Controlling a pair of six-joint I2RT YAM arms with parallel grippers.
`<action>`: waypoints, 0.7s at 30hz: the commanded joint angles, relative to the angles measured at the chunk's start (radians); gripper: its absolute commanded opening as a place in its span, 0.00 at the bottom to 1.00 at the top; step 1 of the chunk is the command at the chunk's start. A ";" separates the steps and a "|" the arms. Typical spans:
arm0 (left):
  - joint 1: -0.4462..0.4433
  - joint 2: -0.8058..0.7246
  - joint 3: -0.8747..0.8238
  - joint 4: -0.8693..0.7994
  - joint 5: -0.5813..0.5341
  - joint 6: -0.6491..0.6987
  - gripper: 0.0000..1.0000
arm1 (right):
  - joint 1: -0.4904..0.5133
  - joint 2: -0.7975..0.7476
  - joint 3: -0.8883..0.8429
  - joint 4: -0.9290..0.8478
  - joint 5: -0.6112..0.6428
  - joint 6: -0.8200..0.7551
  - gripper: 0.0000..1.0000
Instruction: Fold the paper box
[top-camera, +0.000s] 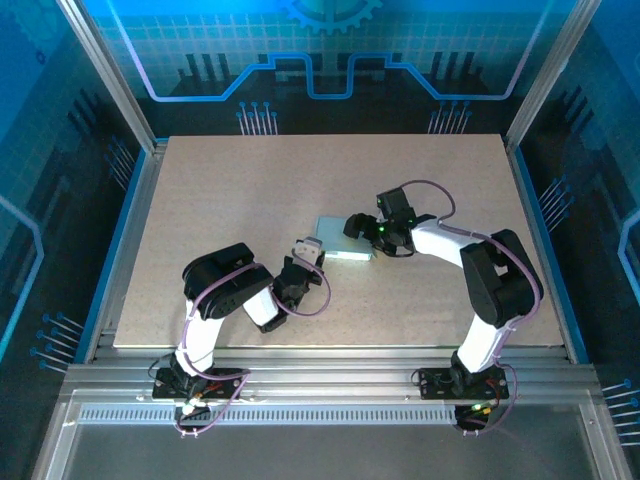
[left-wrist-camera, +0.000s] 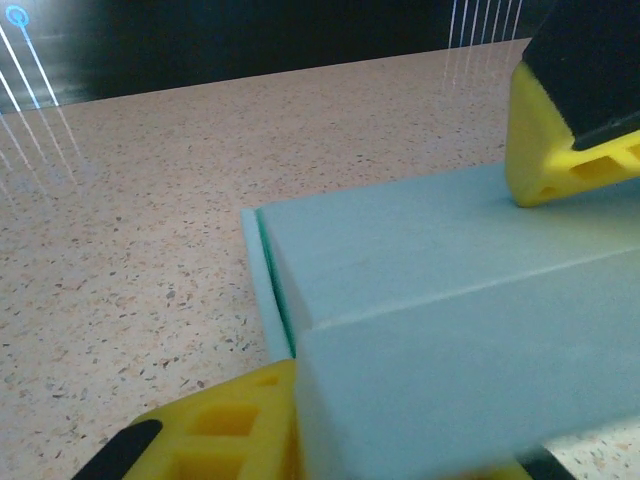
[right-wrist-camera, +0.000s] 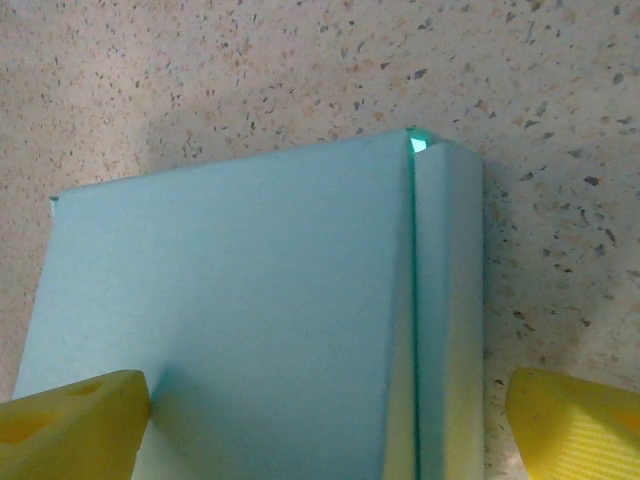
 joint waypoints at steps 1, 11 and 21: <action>-0.009 -0.002 -0.032 -0.035 0.053 0.012 0.31 | 0.014 0.014 -0.008 -0.001 0.046 0.023 0.92; -0.007 -0.052 -0.069 -0.035 0.130 0.006 0.74 | 0.017 0.019 0.006 -0.007 0.053 0.030 0.91; -0.003 -0.166 -0.206 -0.036 0.203 -0.005 0.98 | 0.016 0.017 0.020 -0.025 0.059 0.017 0.91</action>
